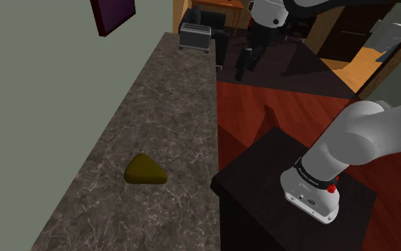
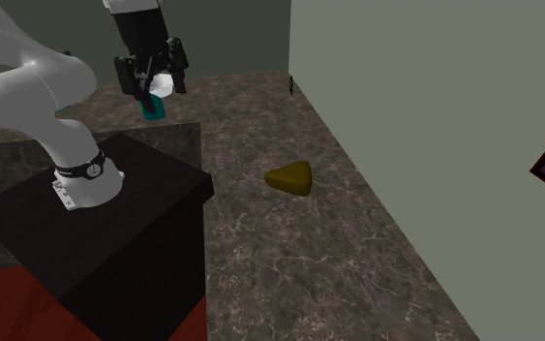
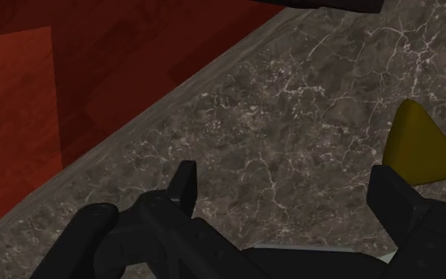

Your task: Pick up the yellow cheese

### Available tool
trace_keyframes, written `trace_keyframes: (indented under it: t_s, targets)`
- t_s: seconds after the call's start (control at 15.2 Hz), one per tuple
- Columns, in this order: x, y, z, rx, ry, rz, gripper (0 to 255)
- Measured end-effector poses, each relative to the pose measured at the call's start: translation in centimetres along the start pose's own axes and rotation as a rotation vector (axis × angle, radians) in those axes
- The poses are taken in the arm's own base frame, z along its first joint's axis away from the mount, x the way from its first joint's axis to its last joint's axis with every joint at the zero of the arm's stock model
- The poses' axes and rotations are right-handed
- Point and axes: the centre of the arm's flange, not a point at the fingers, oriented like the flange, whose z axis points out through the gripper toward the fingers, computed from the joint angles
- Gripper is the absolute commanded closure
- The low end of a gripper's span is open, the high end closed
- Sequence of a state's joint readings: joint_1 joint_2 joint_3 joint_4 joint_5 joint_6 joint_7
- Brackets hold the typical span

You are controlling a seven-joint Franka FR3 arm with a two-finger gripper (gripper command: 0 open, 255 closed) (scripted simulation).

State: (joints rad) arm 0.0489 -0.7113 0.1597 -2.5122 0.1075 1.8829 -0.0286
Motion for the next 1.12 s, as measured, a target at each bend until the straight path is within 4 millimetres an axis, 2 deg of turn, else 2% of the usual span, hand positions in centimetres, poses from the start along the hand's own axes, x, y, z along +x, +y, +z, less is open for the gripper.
trace_keyframes:
  t_s: [0.46,0.92,1.12]
  targets:
    - [2.6,-4.2,7.1,0.025,-0.001,-0.045,0]
    - [4.6,-9.8,14.4,0.05,-0.001,-0.091,0]
    - [5.4,-11.5,17.5,0.06,-0.001,-0.11,0]
